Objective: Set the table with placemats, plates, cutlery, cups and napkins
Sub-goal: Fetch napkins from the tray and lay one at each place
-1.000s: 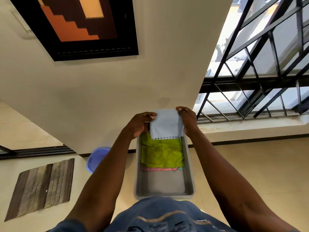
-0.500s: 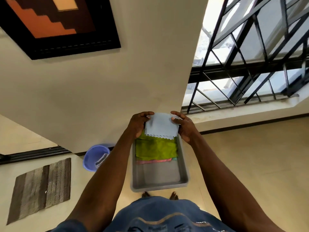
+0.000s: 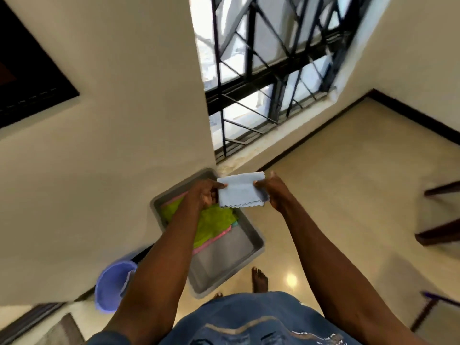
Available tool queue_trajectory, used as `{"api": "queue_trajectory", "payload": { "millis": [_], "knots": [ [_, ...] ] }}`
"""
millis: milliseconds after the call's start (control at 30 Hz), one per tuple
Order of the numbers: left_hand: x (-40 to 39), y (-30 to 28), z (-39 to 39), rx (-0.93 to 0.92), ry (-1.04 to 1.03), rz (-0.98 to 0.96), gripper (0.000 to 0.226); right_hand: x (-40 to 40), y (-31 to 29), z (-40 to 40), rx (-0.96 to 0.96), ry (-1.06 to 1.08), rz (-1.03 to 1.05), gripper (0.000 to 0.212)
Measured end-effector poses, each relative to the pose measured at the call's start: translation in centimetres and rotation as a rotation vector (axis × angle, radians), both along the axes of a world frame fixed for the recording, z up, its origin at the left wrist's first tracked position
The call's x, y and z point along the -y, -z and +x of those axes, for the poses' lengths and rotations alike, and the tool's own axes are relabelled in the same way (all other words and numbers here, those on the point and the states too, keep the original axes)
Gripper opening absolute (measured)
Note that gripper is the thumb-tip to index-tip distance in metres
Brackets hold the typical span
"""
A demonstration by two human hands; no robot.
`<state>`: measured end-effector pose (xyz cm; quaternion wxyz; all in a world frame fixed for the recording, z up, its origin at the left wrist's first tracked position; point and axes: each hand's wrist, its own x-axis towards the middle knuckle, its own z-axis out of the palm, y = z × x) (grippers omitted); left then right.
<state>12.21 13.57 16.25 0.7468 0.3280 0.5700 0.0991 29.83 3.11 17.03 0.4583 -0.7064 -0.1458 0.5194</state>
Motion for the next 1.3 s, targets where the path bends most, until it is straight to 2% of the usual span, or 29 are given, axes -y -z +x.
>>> {"api": "queue_trajectory", "payload": {
  "millis": [100,200,333,500,600,633,700,733,867,933,1000,1067,1200,1300],
  "knots": [
    [1.0,0.5,1.4,-0.026,0.153,-0.027,0.042,3.8,-0.3,0.3,-0.253,0.135,-0.106,0.022],
    [3.0,0.7,2.7,-0.018,0.362,-0.042,0.044,8.8,-0.4,0.0,-0.409,0.241,-0.132,0.007],
    [6.9,0.0,5.0,0.069,0.596,-0.011,0.047,15.6,-1.3,-0.8,-0.397,0.436,-0.068,0.014],
    [13.1,-3.2,9.4,0.327,0.729,0.203,0.035,23.3,-3.7,-0.8,-0.153,0.819,0.283,0.032],
    [17.1,-4.4,11.8,0.464,0.843,0.274,0.059,28.0,-3.8,-0.1,-0.034,0.935,0.386,0.043],
    [18.5,-4.7,12.6,0.481,0.876,0.309,0.06,29.6,-3.8,0.1,0.002,0.971,0.393,0.05],
    [21.1,-5.3,13.8,0.507,0.924,0.349,0.051,32.6,-3.6,0.5,0.055,1.021,0.404,0.06],
    [22.5,-5.6,14.4,0.515,0.941,0.354,0.044,34.1,-3.6,0.7,0.075,1.043,0.416,0.059],
    [28.8,-6.6,17.1,0.53,0.97,0.235,0.019,40.6,-4.0,1.6,0.002,1.211,0.567,0.027],
    [32.1,-7.0,18.6,0.525,1.015,0.268,0.011,43.7,-3.9,2.4,-0.008,1.276,0.628,0.023],
    [36.0,-7.0,20.4,0.503,1.083,0.342,0.016,47.2,-3.9,3.1,0.068,1.274,0.581,0.02],
    [39.9,-6.8,22.5,0.51,1.098,0.318,0.029,50.5,-3.7,4.2,0.08,1.292,0.594,0.025],
    [47.5,-5.9,26.0,0.547,1.028,0.211,0.033,56.8,-3.2,6.0,-0.081,1.398,0.742,0.032],
    [52.4,-5.3,27.7,0.574,1.017,0.164,0.04,60.2,-2.4,6.9,-0.165,1.461,0.764,0.04]
  ]
}}
